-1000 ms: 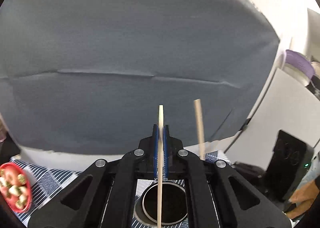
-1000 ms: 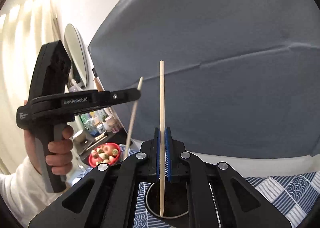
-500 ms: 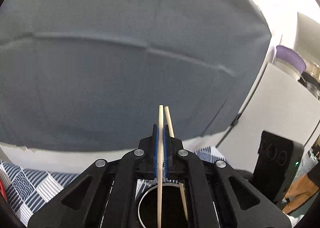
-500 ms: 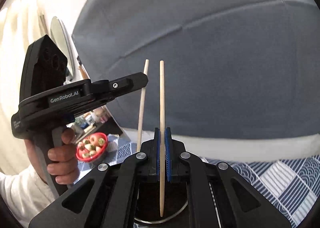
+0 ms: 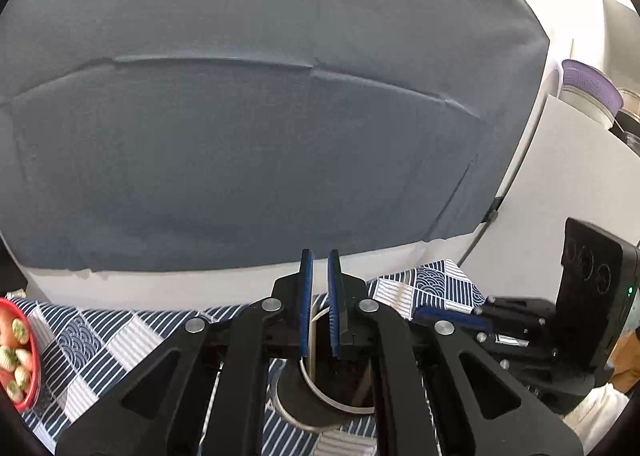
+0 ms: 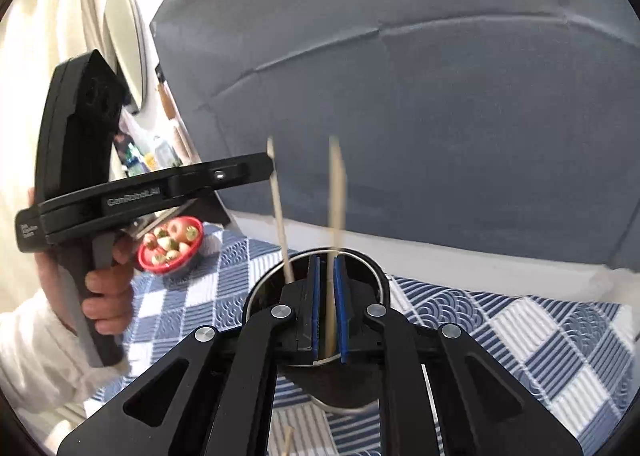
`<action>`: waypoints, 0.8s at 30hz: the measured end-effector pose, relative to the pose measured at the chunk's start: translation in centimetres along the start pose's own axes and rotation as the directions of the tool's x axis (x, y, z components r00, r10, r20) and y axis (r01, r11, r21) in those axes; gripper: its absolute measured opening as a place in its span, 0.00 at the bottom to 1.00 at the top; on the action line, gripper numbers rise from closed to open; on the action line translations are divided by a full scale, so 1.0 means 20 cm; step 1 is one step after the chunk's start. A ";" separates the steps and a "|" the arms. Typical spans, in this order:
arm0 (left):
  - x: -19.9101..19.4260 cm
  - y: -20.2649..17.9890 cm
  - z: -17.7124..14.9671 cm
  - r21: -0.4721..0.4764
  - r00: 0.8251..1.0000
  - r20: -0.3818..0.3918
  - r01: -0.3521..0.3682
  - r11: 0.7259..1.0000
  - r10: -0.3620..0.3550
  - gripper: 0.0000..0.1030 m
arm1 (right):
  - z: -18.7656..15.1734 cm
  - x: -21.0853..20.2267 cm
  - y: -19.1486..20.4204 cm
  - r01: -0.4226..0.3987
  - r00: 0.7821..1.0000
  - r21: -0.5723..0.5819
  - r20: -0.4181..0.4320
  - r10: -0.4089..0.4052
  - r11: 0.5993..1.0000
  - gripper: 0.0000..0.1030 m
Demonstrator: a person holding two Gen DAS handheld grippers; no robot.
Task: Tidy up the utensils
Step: 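Open both tools to release the chopsticks and lift away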
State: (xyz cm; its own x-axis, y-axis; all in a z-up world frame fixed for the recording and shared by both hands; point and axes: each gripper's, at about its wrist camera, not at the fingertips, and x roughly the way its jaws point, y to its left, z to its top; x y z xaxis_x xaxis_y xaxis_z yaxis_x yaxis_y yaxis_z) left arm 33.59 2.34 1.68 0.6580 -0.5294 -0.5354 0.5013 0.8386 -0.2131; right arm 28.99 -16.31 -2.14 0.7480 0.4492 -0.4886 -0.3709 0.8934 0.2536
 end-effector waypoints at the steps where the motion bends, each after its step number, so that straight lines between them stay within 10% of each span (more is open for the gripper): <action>1: -0.03 0.00 -0.01 -0.003 1.000 0.000 -0.009 1.000 0.009 0.18 | 0.00 -0.02 0.01 0.006 1.000 -0.011 -0.002 -0.006 1.000 0.10; 4: -0.11 0.01 -0.02 -0.005 0.999 -0.004 -0.041 0.999 0.041 0.30 | 0.02 -0.09 0.05 0.016 1.000 -0.029 0.005 -0.016 0.999 0.40; 12: -0.31 0.00 -0.06 -0.040 0.994 0.011 -0.107 0.993 0.108 0.84 | 0.03 -0.27 0.14 0.041 0.999 -0.105 0.010 -0.041 0.994 0.75; 24: -0.48 -0.01 -0.24 -0.077 0.972 -0.081 -0.226 0.971 0.220 0.94 | -0.03 -0.38 0.18 0.110 0.993 -0.148 -0.027 -0.115 0.983 0.86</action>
State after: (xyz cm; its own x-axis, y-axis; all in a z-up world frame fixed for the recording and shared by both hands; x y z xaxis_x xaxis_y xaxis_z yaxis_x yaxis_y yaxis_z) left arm 24.49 7.81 2.88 0.7046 -0.3198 -0.6334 0.2945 0.9440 -0.1490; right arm 21.66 -16.49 2.09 0.7703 0.3435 -0.5372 -0.3640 0.9286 0.0718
